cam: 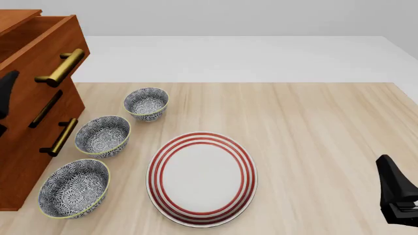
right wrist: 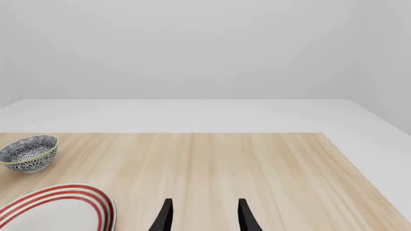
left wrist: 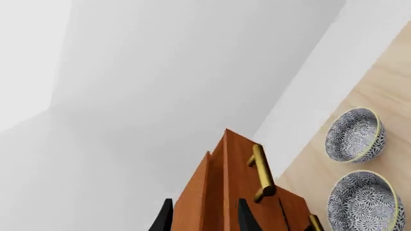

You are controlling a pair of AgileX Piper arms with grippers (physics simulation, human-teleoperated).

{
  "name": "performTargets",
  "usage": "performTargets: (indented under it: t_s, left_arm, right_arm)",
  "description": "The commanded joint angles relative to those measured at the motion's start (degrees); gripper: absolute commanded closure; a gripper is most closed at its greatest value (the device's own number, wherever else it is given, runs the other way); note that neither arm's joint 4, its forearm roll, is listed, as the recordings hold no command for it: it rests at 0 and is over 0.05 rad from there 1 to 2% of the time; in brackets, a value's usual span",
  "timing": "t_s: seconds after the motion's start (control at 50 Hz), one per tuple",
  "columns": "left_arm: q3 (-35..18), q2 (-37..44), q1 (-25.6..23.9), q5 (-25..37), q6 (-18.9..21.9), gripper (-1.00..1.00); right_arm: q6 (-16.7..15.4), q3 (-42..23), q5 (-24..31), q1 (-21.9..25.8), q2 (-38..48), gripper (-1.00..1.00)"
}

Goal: Open the top drawer of the cabinet.

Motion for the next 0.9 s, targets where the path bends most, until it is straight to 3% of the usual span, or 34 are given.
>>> performTargets:
  t_s: [0.02, 0.12, 0.16, 0.22, 0.3, 0.34, 0.36, 0.4, 0.44, 0.48, 0.5, 0.72, 0.74, 0.8, 0.9]
  left_arm:
    - [-7.6, 3.4, -1.0, 2.3, -8.9, -1.0]
    - [-10.0, 3.4, -0.7, 3.2, -11.5, -1.0]
    - [-12.5, 3.9, 0.3, 4.0, -14.8, -1.0]
    - [-12.5, 4.4, 0.8, 3.8, -14.4, -1.0]
    - [-15.1, 6.0, 1.4, 4.8, -18.0, -1.0]
    - [-15.1, 6.6, 1.6, 4.5, -17.5, -1.0]
    - [-17.1, 7.4, 2.0, 5.8, -20.6, -1.0]
    - [-17.3, 8.5, 2.8, 5.4, -20.5, -1.0]
    - [-20.7, 10.4, 4.2, 7.2, -25.7, -1.0]
    - [-21.1, 10.8, 3.3, 7.8, -26.1, -1.0]
    - [-22.8, 11.7, 4.2, 8.4, -28.9, -1.0]
    - [-22.4, 12.3, 3.2, 7.7, -28.6, -1.0]
    - [-23.6, 13.2, 3.6, 8.4, -31.5, -1.0]
    - [-23.1, 13.2, 3.4, 7.9, -30.5, -1.0]
    - [-26.7, 15.6, 3.9, 10.1, -34.8, -1.0]
  right_arm:
    - [0.0, 0.0, 0.0, 0.0, 0.0, -1.0]
    - [0.0, 0.0, 0.0, 0.0, 0.0, -1.0]
    - [0.0, 0.0, 0.0, 0.0, 0.0, -1.0]
    - [0.0, 0.0, 0.0, 0.0, 0.0, -1.0]
    - [0.0, 0.0, 0.0, 0.0, 0.0, -1.0]
    - [0.0, 0.0, 0.0, 0.0, 0.0, -1.0]
    - [0.0, 0.0, 0.0, 0.0, 0.0, -1.0]
    - [0.0, 0.0, 0.0, 0.0, 0.0, -1.0]
    - [0.0, 0.0, 0.0, 0.0, 0.0, -1.0]
    - [0.0, 0.0, 0.0, 0.0, 0.0, -1.0]
    - [0.0, 0.0, 0.0, 0.0, 0.0, -1.0]
    - [0.0, 0.0, 0.0, 0.0, 0.0, -1.0]
    - [0.0, 0.0, 0.0, 0.0, 0.0, -1.0]
    - [0.0, 0.0, 0.0, 0.0, 0.0, -1.0]
    - [0.0, 0.0, 0.0, 0.0, 0.0, -1.0]
